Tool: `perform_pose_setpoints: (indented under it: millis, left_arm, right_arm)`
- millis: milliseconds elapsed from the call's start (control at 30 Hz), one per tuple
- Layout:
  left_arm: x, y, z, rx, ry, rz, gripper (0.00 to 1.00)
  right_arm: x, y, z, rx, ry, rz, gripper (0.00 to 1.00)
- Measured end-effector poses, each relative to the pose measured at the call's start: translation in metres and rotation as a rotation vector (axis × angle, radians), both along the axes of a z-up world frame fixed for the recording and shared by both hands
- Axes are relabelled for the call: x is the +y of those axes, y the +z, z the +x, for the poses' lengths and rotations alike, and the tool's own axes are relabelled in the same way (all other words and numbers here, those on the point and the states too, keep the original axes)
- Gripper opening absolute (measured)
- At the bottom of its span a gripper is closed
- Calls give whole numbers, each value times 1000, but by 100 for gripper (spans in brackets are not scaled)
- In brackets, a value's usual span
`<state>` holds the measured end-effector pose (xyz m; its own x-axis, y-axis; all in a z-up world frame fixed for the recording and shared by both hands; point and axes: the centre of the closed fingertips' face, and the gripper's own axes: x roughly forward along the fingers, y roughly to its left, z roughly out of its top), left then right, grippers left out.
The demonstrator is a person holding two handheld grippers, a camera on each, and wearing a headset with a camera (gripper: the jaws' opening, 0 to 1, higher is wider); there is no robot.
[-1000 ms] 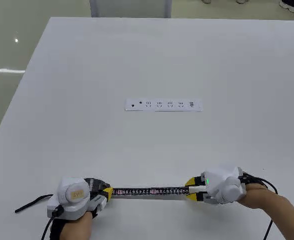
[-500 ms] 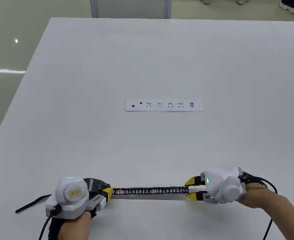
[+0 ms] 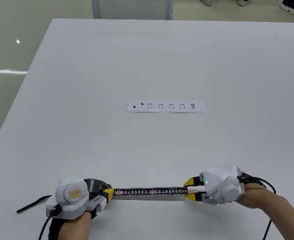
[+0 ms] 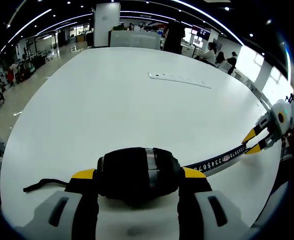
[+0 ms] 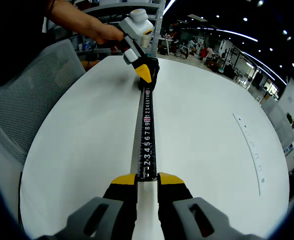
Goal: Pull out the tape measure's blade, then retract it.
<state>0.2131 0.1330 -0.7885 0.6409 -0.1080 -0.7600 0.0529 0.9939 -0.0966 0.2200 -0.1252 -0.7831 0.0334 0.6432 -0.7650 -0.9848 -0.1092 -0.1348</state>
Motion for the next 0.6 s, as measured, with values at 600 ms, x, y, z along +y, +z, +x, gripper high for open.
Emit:
perform_pose_setpoints:
  millis: [600]
  left_arm:
    - [-2, 0, 2, 5, -8, -12, 60]
  right_arm:
    - [7, 2, 0, 2, 10, 8, 14]
